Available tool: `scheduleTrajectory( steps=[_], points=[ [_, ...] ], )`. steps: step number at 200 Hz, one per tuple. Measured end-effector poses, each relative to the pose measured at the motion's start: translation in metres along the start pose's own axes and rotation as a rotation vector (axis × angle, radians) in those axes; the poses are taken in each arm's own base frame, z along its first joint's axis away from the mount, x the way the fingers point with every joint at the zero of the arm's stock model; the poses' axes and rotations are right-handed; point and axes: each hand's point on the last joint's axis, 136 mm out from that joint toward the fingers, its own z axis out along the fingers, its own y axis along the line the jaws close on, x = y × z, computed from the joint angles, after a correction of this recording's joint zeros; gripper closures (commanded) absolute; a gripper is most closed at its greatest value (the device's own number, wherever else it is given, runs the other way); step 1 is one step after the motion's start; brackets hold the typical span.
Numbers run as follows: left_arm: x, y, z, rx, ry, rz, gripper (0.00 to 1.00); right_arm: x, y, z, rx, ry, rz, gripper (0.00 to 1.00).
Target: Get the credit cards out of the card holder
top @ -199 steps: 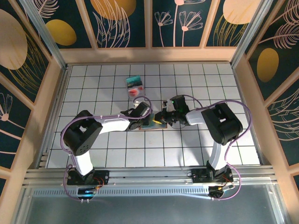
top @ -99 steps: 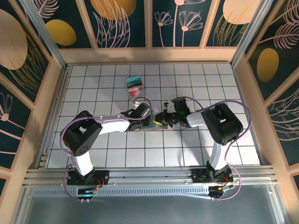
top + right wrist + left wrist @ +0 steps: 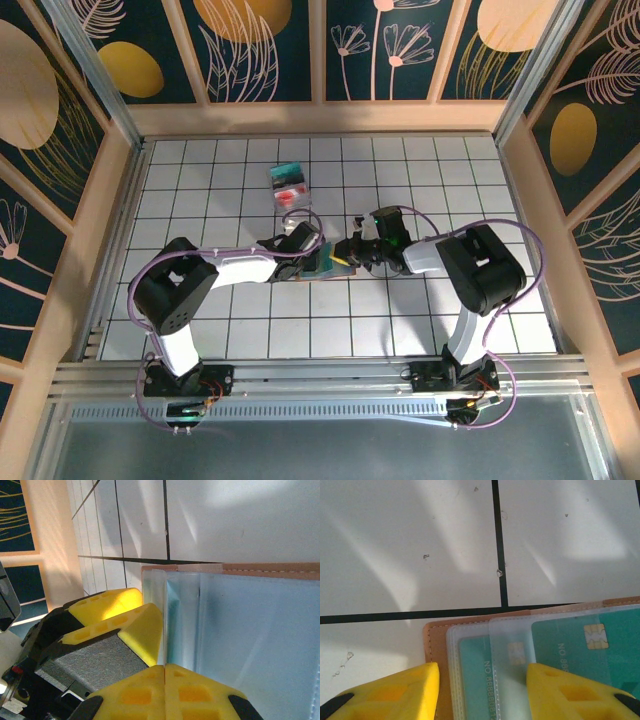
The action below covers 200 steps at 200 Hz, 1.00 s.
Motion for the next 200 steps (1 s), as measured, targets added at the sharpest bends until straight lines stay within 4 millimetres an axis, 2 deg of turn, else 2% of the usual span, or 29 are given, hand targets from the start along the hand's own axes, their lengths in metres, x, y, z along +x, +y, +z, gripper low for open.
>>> scheduleTrajectory(
  steps=[67, 108, 118, 138, 156, 174, 200],
  points=[
    [0.000, 0.000, 0.000, 0.001, 0.001, 0.000, 0.51, -0.001, -0.003, -0.003, 0.034, -0.015, -0.006, 1.00],
    [0.002, 0.002, -0.003, -0.003, 0.008, -0.002, 0.51, -0.007, -0.001, -0.019, 0.091, -0.067, -0.049, 1.00],
    [0.002, 0.003, -0.004, -0.004, 0.010, -0.004, 0.50, -0.012, 0.000, -0.025, 0.104, -0.089, -0.063, 1.00],
    [0.002, 0.004, -0.009, -0.006, 0.013, -0.004, 0.40, -0.018, 0.002, -0.035, 0.129, -0.127, -0.089, 1.00],
    [-0.003, 0.003, -0.018, 0.003, 0.002, -0.017, 0.30, -0.021, 0.007, -0.043, 0.145, -0.156, -0.119, 1.00],
    [-0.016, -0.003, -0.034, 0.038, -0.035, -0.036, 0.21, -0.025, 0.017, -0.053, 0.148, -0.192, -0.158, 1.00],
    [-0.043, -0.015, -0.064, 0.122, -0.117, -0.077, 0.22, -0.032, 0.044, -0.070, 0.111, -0.257, -0.222, 1.00]
  ],
)
